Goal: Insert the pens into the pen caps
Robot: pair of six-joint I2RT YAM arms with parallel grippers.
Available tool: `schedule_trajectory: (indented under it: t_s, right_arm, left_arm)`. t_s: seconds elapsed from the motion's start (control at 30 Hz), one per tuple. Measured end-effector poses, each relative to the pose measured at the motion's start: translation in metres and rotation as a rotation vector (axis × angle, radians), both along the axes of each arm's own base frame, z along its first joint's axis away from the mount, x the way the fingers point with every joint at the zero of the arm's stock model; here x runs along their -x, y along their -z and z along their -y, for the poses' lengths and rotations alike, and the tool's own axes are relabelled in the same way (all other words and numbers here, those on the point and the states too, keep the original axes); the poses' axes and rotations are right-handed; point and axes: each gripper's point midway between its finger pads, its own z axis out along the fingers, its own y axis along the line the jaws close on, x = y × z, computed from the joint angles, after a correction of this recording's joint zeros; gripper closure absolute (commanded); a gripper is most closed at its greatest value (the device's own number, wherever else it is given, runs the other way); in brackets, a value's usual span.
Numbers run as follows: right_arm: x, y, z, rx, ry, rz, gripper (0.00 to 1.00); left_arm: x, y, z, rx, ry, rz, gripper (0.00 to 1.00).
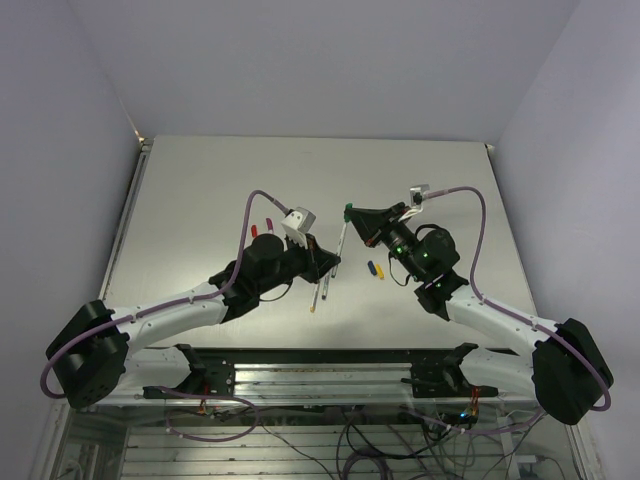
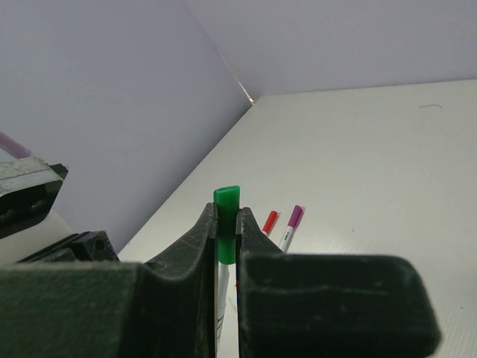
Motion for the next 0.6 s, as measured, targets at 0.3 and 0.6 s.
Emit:
schedule_trajectory:
  t_s: [0.3, 0.6]
  right_arm:
    - [0.0008, -0.0010, -0.0018, -0.012, -0.006, -0.003, 1.00]
    - [0.0017, -0.0001, -0.0030, -0.013, -0.010, -0.008, 1.00]
  left_arm:
    - [-0.0001, 0.0003, 0.0001, 0.000, 0.000, -0.001, 0.93]
    - [-0.0012, 0.0041, -0.0036, -0.004, -0.020, -0.006, 0.93]
